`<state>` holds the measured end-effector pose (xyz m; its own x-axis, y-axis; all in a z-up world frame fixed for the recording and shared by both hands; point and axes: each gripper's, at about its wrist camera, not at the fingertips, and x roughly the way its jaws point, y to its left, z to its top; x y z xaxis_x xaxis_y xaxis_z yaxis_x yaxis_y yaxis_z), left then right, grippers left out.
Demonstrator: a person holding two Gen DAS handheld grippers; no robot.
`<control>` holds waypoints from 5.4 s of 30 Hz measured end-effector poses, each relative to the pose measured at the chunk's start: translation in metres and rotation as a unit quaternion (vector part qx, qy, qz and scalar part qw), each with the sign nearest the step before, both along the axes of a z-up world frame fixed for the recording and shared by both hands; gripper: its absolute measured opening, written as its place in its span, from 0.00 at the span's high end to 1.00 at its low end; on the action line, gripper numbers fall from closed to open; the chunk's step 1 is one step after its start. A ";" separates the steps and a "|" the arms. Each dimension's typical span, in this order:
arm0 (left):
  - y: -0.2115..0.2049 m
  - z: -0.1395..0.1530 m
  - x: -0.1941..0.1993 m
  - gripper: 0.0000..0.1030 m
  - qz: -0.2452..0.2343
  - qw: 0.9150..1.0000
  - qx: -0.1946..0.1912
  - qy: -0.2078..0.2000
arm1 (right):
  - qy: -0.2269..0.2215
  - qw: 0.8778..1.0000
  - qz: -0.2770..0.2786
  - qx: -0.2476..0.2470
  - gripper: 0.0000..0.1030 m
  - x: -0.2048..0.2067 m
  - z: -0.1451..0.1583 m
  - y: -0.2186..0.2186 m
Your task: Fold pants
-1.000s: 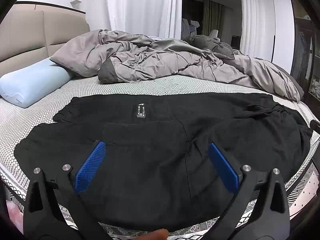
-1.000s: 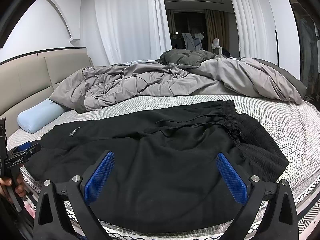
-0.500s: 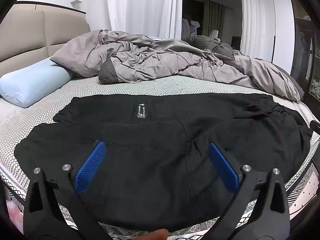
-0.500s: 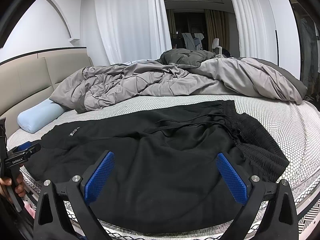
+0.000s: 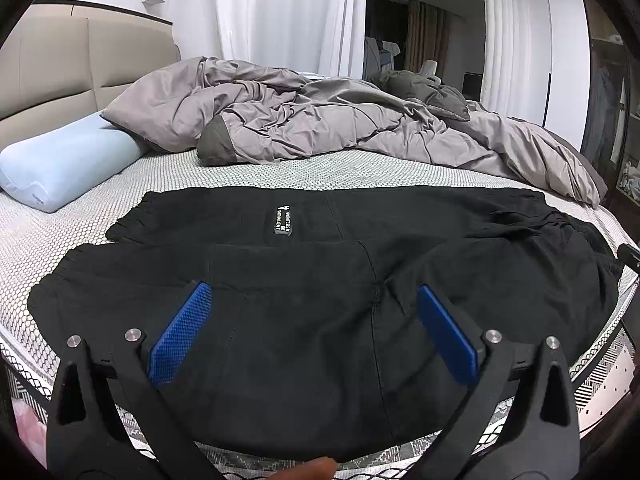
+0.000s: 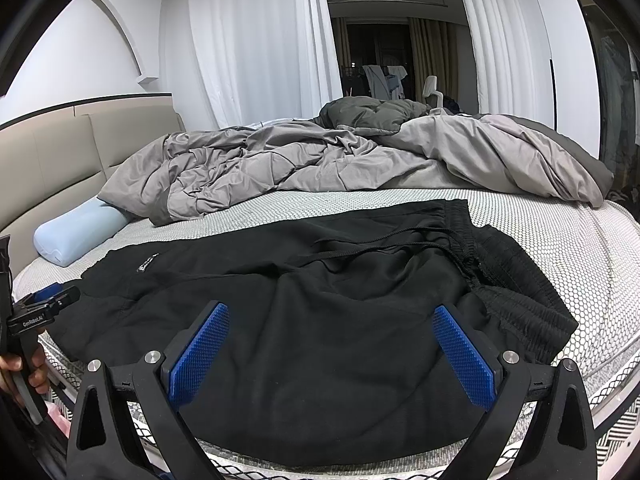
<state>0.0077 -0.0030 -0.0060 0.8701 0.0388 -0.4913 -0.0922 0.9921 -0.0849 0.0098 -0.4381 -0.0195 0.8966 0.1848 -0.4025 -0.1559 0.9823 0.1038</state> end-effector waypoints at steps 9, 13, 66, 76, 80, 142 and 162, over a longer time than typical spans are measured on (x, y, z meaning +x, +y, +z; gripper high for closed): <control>0.053 0.017 -0.027 0.01 0.048 0.998 -0.029 -0.016 | 0.016 1.000 -0.004 0.002 0.00 0.004 -0.002 -0.008; 0.117 0.001 -0.036 0.01 0.148 0.987 -0.052 0.031 | 0.053 0.999 -0.002 0.000 0.00 0.014 -0.007 -0.022; 0.237 -0.059 -0.032 0.98 0.216 0.925 -0.299 0.092 | 0.094 0.922 -0.097 0.363 0.32 0.022 -0.086 -0.252; 0.234 -0.057 -0.022 0.98 0.229 0.926 -0.286 0.092 | 0.132 0.933 -0.058 0.329 0.69 0.049 -0.086 -0.219; 0.233 -0.050 -0.034 0.99 0.219 0.931 -0.276 0.089 | 0.126 0.947 -0.070 0.286 0.89 0.043 -0.080 -0.215; 0.262 -0.021 0.166 1.00 0.221 0.926 -0.296 0.080 | 0.076 0.972 -0.082 0.208 0.13 0.197 0.016 -0.053; 0.191 0.040 0.116 0.32 0.148 0.962 -0.196 0.123 | 0.095 0.957 -0.083 0.262 0.13 0.195 0.018 -0.061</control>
<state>0.1236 0.1879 0.0344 0.7045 0.0368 -0.7087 -0.4308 0.8158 -0.3859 0.2045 -0.4995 -0.0016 0.8514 0.2660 -0.4520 0.0689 0.7975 0.5993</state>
